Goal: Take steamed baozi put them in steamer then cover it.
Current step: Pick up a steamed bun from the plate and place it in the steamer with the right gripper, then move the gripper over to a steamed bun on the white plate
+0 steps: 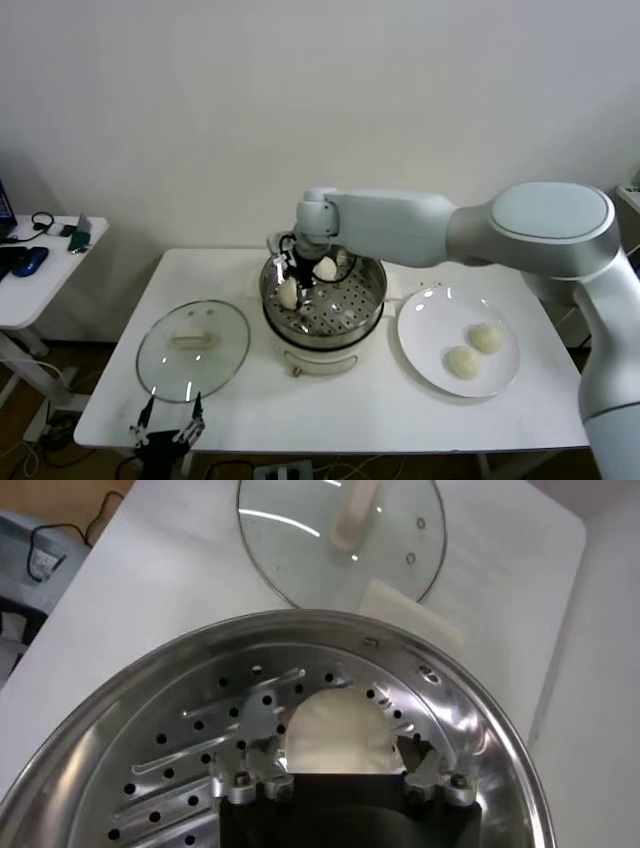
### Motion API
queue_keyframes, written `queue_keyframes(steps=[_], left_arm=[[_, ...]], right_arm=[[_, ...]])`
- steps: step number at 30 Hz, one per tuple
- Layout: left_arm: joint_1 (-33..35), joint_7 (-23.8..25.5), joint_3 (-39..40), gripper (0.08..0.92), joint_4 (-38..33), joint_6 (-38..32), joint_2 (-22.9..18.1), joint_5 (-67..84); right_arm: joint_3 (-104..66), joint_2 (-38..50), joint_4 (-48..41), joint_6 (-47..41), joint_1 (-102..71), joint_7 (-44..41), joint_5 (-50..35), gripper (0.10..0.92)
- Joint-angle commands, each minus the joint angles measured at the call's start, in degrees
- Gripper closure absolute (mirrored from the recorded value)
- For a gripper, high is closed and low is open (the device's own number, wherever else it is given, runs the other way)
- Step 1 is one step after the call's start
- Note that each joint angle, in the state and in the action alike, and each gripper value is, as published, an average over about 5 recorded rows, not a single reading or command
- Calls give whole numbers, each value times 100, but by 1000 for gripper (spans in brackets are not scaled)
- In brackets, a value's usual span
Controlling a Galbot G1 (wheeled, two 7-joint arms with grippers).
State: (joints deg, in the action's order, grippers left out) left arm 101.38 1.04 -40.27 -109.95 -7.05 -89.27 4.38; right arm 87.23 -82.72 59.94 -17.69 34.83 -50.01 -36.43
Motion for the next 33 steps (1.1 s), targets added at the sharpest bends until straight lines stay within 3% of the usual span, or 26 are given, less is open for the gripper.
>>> queue_keyframes(steps=[1,8,12,15,24,33], left_arm=[[10,2,6,177,-16,9,-5,-16],[9,6,18,177,-24,25,2,-33],[-26,9,9,177,-5,34,19,-22],[-70,10,9,177,10,51,29,-16],[-118,13,1,177,-30,105,15,-6],[-102,5,-25,177,-48,95,-1,28]], right_arm=[[100,616,328,286,942,-493,-180,203],[914,2483,1635,616,2240,-1144,-491,202],[1766,3618,2765,630,2638,-1093,-177,203],[2117,4290,3114,604,2484,-945,228,203],[1753,5241,3203,348,1027,-469,1235,203],[453,5364,2570,201,-655,-197,2012,203]])
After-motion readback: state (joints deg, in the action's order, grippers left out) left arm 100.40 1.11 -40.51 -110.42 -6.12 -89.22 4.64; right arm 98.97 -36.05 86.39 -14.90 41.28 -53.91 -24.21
